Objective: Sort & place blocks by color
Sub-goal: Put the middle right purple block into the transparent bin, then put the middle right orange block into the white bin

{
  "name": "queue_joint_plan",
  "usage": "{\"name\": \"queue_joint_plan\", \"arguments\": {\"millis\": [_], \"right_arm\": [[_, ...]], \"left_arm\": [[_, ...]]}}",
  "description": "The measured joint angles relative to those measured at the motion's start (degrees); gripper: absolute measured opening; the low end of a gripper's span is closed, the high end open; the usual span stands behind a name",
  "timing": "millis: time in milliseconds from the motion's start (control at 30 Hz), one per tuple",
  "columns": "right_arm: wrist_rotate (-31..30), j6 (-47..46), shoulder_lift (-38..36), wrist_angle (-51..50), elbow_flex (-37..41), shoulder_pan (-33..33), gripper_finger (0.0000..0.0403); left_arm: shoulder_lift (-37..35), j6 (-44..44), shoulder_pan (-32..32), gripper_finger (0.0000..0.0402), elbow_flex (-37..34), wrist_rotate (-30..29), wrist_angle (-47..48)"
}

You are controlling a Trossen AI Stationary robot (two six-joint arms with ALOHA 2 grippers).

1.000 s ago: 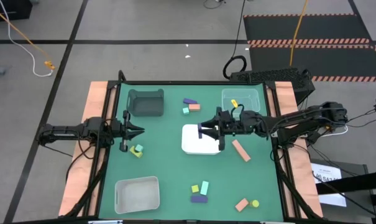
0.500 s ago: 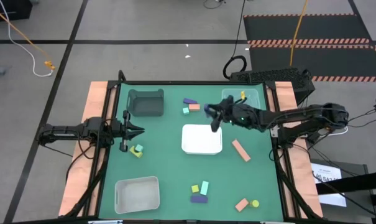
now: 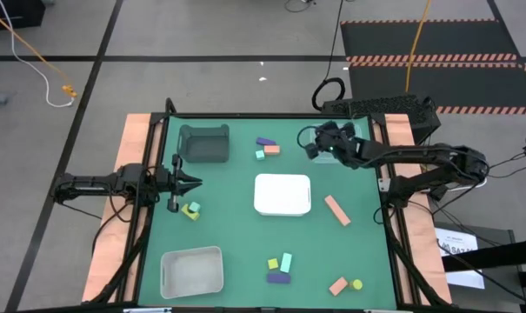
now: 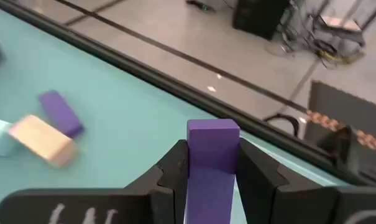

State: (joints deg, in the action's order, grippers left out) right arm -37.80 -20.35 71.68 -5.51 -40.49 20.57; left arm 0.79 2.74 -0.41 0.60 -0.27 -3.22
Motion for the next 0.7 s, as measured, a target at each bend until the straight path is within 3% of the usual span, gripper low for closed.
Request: {"name": "queue_joint_plan", "arguments": {"millis": [367, 700], "right_arm": [[0.31, -4.07, 0.00, -9.30, 0.00, 3.12, 0.0094], [0.35, -3.87, 0.00, -9.37, 0.00, 3.12, 0.0176]], "left_arm": [[0.00, -0.01, 0.00, 0.0047, -0.02, 0.01, 0.02], [-0.02, 0.00, 0.00, 0.0047, 0.00, 0.00, 0.02]]}}
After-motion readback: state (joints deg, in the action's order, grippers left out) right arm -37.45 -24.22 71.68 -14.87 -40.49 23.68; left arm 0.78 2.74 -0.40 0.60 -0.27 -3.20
